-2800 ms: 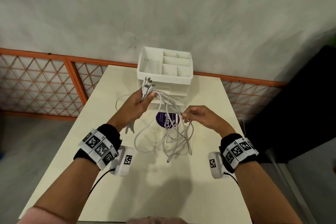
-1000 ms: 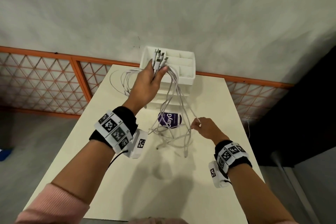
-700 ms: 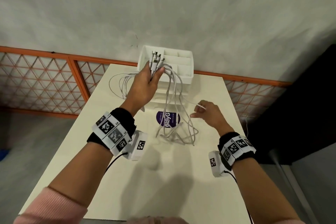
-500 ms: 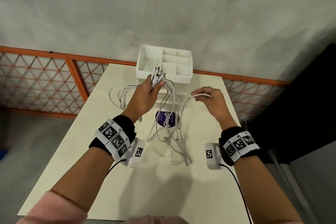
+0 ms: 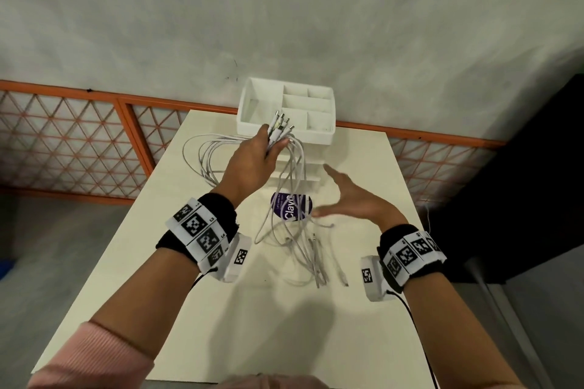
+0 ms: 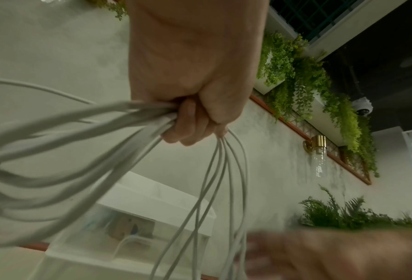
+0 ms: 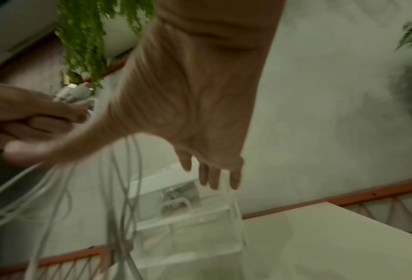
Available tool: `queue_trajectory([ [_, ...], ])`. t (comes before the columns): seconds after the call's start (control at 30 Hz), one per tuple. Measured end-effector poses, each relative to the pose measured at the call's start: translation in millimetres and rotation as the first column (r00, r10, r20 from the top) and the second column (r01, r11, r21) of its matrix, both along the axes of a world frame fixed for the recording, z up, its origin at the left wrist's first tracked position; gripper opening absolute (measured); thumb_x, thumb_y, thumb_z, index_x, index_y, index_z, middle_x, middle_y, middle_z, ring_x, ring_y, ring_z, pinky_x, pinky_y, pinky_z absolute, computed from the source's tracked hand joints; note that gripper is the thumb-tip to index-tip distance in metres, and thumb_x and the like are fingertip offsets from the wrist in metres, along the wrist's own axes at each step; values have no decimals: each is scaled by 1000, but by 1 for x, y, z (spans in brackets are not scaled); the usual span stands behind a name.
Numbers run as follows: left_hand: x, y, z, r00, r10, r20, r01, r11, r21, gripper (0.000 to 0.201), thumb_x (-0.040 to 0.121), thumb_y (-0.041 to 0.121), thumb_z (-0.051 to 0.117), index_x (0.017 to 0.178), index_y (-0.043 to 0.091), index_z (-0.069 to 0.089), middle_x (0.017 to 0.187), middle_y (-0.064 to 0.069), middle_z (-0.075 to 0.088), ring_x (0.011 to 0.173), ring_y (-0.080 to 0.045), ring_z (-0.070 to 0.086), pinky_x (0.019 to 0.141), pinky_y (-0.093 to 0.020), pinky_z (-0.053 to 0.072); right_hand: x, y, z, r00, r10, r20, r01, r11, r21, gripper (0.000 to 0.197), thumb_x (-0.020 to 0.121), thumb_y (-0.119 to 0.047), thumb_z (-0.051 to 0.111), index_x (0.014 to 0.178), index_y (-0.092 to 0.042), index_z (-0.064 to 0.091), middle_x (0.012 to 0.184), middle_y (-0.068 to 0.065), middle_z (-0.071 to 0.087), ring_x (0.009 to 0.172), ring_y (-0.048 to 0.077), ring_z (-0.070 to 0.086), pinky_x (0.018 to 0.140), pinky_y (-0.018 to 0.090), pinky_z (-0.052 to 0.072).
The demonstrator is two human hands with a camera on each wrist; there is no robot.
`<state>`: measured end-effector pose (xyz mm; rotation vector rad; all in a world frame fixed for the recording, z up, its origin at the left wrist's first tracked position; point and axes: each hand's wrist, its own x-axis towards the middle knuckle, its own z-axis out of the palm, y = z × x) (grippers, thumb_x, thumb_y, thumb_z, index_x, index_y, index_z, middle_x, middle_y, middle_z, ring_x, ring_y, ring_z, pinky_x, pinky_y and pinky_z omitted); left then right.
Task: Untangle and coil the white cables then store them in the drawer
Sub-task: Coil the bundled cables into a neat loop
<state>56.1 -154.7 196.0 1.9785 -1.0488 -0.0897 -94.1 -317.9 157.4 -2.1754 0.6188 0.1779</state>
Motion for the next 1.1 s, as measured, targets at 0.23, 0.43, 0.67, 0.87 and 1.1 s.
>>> queue_trajectory([
  [0.23,-11,0,9,995,-79,-54,75,994,-74,35,98,31,48,123,7,52,103,-8,68,92,-20,61,71,-16,39,37,24,16,914,-22,405,-29,992,120,38,90,-24,60,124,-10,49,106,6,71,105,16,65,98,36,46],
  [0.43,-3,11,-2,987,-133,-91,133,991,0,32,97,31,50,123,13,54,110,-2,66,99,-15,59,72,-7,37,29,-1,22,893,-56,446,22,997,80,29,85,-26,67,98,-3,55,74,4,50,64,10,48,60,26,43],
  [0.67,0,24,-13,898,-174,-404,153,985,-85,18,96,36,51,85,21,49,59,10,38,43,-1,37,45,-13,30,9,-30,20,977,-196,-87,156,928,-338,66,71,-30,81,120,-5,44,114,11,54,114,27,54,84,31,41],
  [0.87,-11,13,-6,698,-332,-635,138,932,-335,43,100,42,36,65,24,19,53,11,15,45,-7,11,40,-19,14,25,29,26,978,208,-21,-208,956,-209,113,61,-42,84,149,-25,14,159,1,11,147,20,9,120,39,13],
  [1.1,0,13,-7,576,-342,-743,-160,844,-513,40,103,33,32,65,20,28,49,11,26,42,-6,26,44,-19,36,40,73,14,938,256,233,-297,942,160,21,96,-25,51,88,-9,62,80,10,65,70,2,65,73,18,47],
])
